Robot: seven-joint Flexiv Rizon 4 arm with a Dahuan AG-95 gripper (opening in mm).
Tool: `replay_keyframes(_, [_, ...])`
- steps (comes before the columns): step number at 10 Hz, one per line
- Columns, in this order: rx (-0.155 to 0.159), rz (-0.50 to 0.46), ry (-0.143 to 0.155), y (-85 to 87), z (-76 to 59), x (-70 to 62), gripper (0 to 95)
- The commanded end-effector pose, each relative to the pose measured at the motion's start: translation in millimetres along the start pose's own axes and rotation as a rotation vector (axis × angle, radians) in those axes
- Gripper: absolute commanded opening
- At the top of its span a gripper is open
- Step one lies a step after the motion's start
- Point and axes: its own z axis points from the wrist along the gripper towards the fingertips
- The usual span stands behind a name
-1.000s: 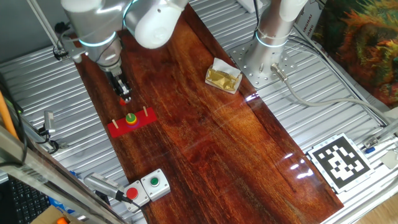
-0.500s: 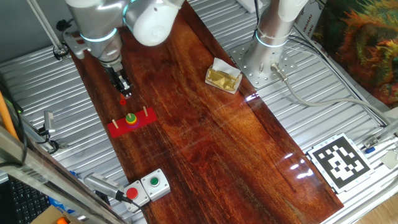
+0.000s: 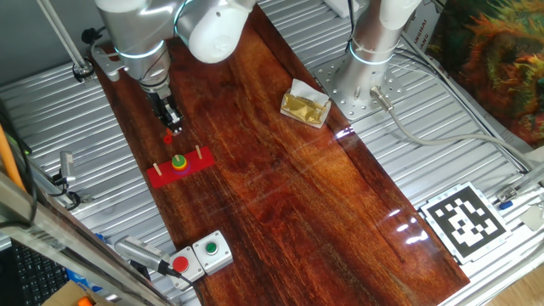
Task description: Take out one Hanoi block and throw it aside
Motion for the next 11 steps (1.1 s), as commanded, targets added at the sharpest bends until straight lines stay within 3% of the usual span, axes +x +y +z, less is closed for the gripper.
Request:
replay_keyframes(1, [0.002,0.0,-0.004,0.6,-1.6,1.3,19.0])
replay_keyframes(4, [0.002,0.002,-0.004,0.6,-1.6,1.3,19.0])
replay_keyframes(5, [0.002,0.003,-0.004,0.6,-1.6,1.3,38.0])
replay_keyframes(11, [0.001,0.0,-0.004,0.6,-1.6,1.3,38.0])
